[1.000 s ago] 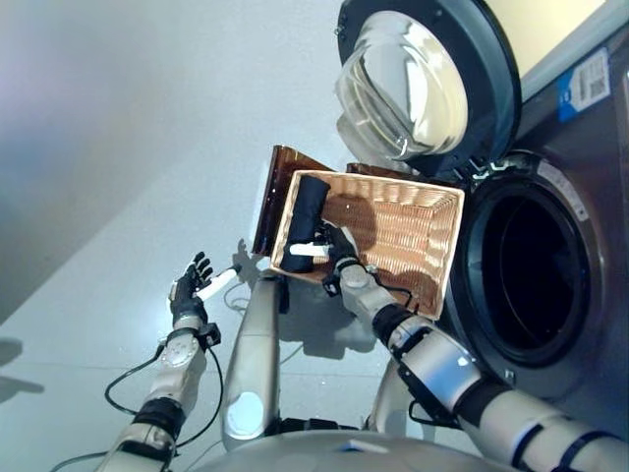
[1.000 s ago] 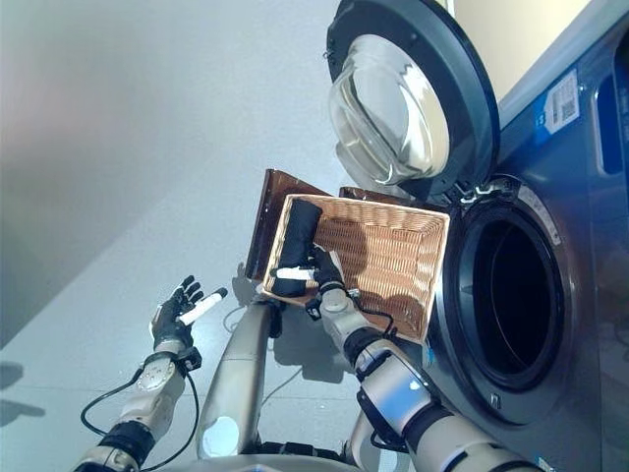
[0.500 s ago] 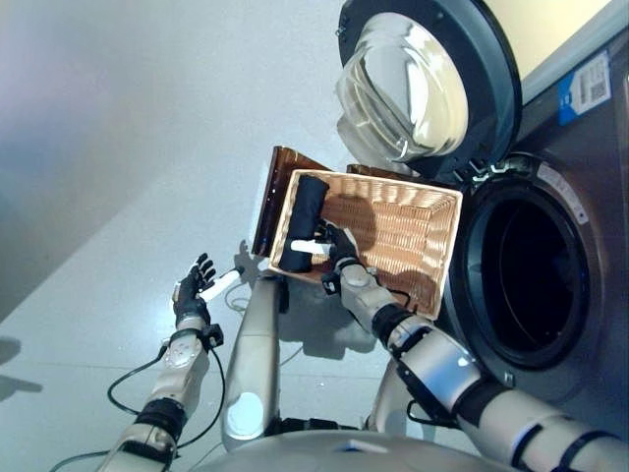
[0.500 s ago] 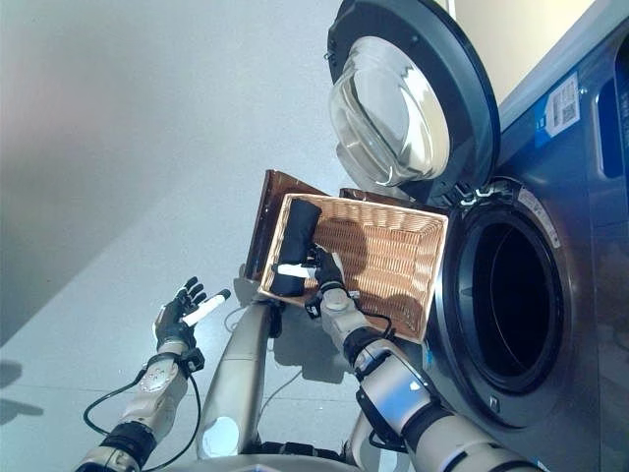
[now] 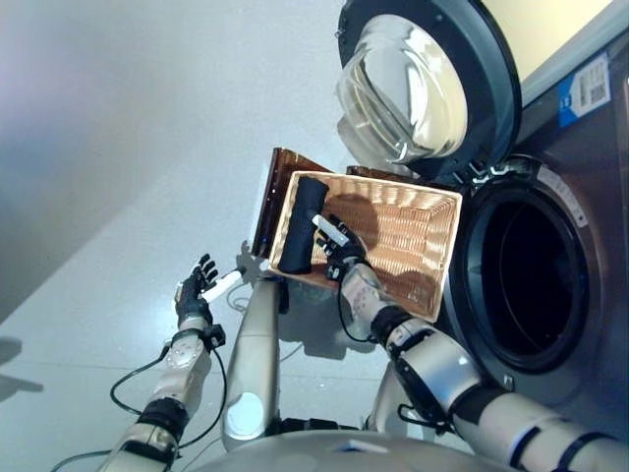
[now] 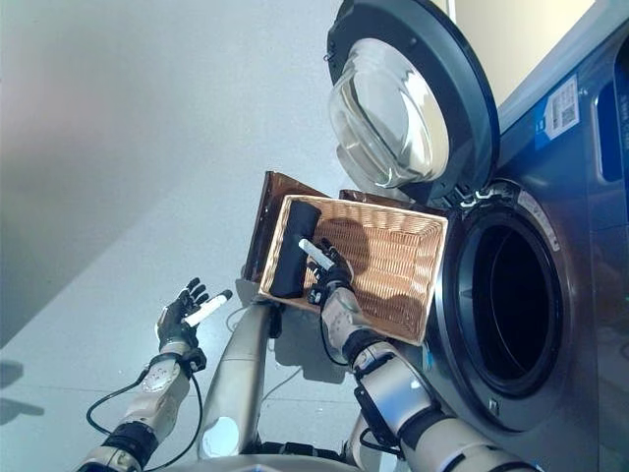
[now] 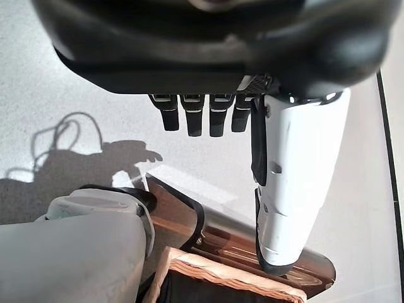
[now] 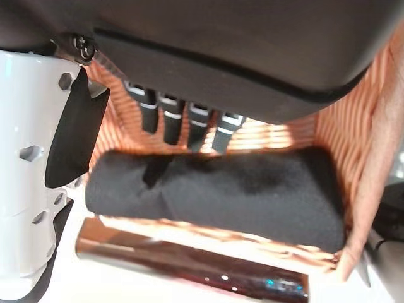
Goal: Pick up the clothes and place them into the washing machine
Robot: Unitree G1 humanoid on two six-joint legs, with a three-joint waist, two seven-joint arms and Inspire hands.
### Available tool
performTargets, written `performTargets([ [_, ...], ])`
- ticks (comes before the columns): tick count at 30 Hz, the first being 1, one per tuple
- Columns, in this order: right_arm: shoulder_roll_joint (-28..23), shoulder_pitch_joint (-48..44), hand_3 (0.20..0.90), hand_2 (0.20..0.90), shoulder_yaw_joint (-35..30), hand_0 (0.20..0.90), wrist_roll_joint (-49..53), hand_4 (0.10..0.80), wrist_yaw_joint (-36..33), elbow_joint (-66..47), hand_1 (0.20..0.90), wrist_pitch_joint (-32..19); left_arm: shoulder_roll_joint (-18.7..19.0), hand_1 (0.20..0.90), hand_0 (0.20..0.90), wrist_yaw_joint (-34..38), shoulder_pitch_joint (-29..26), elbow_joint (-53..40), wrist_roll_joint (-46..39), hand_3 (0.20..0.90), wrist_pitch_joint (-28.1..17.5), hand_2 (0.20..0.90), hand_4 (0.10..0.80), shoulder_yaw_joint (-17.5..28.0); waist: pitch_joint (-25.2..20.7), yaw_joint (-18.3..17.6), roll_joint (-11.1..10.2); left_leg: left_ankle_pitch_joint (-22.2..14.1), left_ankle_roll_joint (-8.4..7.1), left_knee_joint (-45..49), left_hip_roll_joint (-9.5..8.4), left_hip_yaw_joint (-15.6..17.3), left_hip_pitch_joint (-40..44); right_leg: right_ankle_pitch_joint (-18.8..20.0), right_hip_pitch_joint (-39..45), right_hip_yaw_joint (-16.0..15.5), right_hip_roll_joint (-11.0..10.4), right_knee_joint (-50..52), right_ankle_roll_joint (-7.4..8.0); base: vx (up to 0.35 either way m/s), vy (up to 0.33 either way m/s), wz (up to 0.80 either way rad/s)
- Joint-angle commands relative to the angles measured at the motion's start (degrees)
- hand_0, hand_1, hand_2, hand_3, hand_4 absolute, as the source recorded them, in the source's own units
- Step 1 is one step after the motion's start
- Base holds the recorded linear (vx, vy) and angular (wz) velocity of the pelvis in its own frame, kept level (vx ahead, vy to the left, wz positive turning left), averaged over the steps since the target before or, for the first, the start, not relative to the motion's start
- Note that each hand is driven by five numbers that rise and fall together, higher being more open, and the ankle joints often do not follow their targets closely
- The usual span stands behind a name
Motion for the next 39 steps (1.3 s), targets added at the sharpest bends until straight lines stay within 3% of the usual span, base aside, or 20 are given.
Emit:
performTargets([
  [1, 2.0, 0.8, 0.900, 0.900, -3.9, 0.900, 3.3, 0.800, 3.1, -2.8, 0.900, -2.4, 2.2, 0.900, 0.900, -0.5, -0.2, -1.3, -0.9, 0.900, -2.2, 0.900, 0.800, -0.5, -2.4, 0.8, 1.6, -10.6, -2.75, 10.6, 1.53, -1.9, -0.5, 14.6, -2.0, 4.0, -3.1, -10.9, 0.01, 0.099, -0.027, -0.01],
  [9, 1.8, -0.4, 0.900, 0.900, -5.1, 0.900, 5.1, 0.800, 3.5, -2.0, 0.900, -2.3, 2.2, 0.900, 0.900, -1.2, -0.3, -1.4, -1.9, 0.900, -2.2, 0.900, 0.800, -1.1, -2.6, 1.2, 2.1, -10.7, -2.71, 11.1, 1.46, -2.2, -1.0, 14.3, -2.5, 4.2, -3.2, -10.2, -0.03, -0.012, 0.001, 0.00],
  [10, 1.8, -1.1, 0.900, 0.900, -5.0, 0.900, 4.8, 0.800, 3.4, -1.6, 0.900, -2.2, 2.4, 0.900, 0.900, -1.3, -0.4, -2.1, -2.1, 0.900, -2.2, 0.900, 0.800, -1.3, -2.5, 1.4, 2.3, -8.5, -2.33, 10.3, 1.30, -2.1, -1.6, 16.3, -2.9, 4.1, -3.1, -11.2, -0.37, 0.000, -0.003, 0.04],
  [11, 1.8, -1.0, 0.900, 0.900, -5.0, 0.900, 4.9, 0.800, 3.4, -1.6, 0.900, -2.2, 2.5, 0.900, 0.900, -1.3, -0.3, -2.1, -2.1, 0.900, -2.2, 0.900, 0.800, -1.3, -2.7, 1.4, 2.3, -10.7, -2.69, 11.3, 1.43, -2.2, -1.1, 14.2, -2.5, 4.2, -3.2, -10.1, -0.02, -0.001, -0.002, 0.04],
  [12, 1.9, -1.3, 0.900, 0.900, -4.8, 0.900, 4.7, 0.800, 3.4, -1.4, 0.900, -2.1, 2.5, 0.900, 0.900, -1.4, -0.3, -2.0, -2.0, 0.900, -2.1, 0.900, 0.800, -1.3, -2.6, 1.6, 2.4, -10.7, -2.68, 11.3, 1.40, -2.3, -1.2, 14.2, -2.6, 4.2, -3.2, -10.0, -0.04, 0.000, 0.000, 0.00],
  [13, 1.8, -1.8, 0.900, 0.900, -4.4, 0.900, 4.5, 0.800, 3.4, -1.2, 0.900, -1.8, 2.7, 0.900, 0.900, -1.5, -0.3, -2.3, -2.1, 0.900, -2.3, 0.900, 0.800, -1.4, -2.5, 1.6, 2.5, -8.4, -2.32, 10.4, 1.26, -2.1, -1.9, 16.3, -3.0, 4.2, -3.2, -11.2, -0.38, -0.099, 0.014, 0.00],
  [14, 1.9, -1.8, 0.900, 0.900, -4.2, 0.900, 4.1, 0.800, 3.3, -1.0, 0.900, -1.6, 2.8, 0.900, 0.900, -1.5, -0.3, -2.5, -2.1, 0.900, -2.2, 0.900, 0.800, -1.4, -2.5, 1.7, 2.5, -8.4, -2.31, 10.3, 1.24, -2.2, -2.0, 16.3, -3.1, 4.1, -3.2, -11.1, -0.38, -0.001, -0.010, 0.04],
  [15, 2.0, -1.8, 0.900, 0.900, -4.0, 0.900, 3.8, 0.800, 3.4, -0.7, 0.900, -1.3, 2.8, 0.900, 0.900, -1.6, -0.2, -2.5, -2.1, 0.900, -2.2, 0.900, 0.800, -1.4, -2.6, 1.9, 2.5, -10.8, -2.68, 11.6, 1.33, -2.5, -1.6, 14.0, -2.8, 4.2, -3.3, -9.8, -0.02, 0.093, -0.023, 0.06],
  [31, 3.0, -3.1, 0.900, 0.900, -3.2, 0.900, 4.0, 0.800, 4.3, 0.2, 0.900, 0.0, 3.7, 0.900, 0.900, -2.1, 0.5, -2.9, -2.4, 0.900, -2.2, 0.900, 0.800, -1.5, -2.7, 3.4, 3.3, -10.9, -2.28, 13.2, 0.75, -2.6, -3.8, 14.0, -4.5, 4.4, -3.6, -8.7, 0.04, 0.003, 0.002, 0.00],
  [35, 2.9, -2.6, 0.900, 0.900, -1.4, 0.900, -0.7, 0.800, 3.1, -0.2, 0.900, -0.2, 3.8, 0.900, 0.900, -2.0, 0.9, -3.1, -2.4, 0.900, -2.1, 0.900, 0.800, -1.1, -2.9, 3.5, 3.1, -10.7, -2.33, 12.7, 0.80, -2.6, -3.6, 14.4, -4.4, 4.4, -3.7, -9.1, 0.11, 0.002, 0.001, 0.01],
  [39, 1.6, -2.3, 0.900, 0.900, 3.0, 0.900, -13.0, 0.800, -0.7, -2.2, 0.900, -0.3, 4.2, 0.900, 0.900, -1.1, 0.7, -2.1, -1.2, 0.900, -2.4, 0.900, 0.800, -0.8, -3.1, 2.9, 2.3, -10.2, -2.54, 11.5, 1.04, -2.4, -2.7, 15.0, -3.6, 4.2, -3.5, -10.2, 0.17, 0.002, 0.001, 0.01],
])
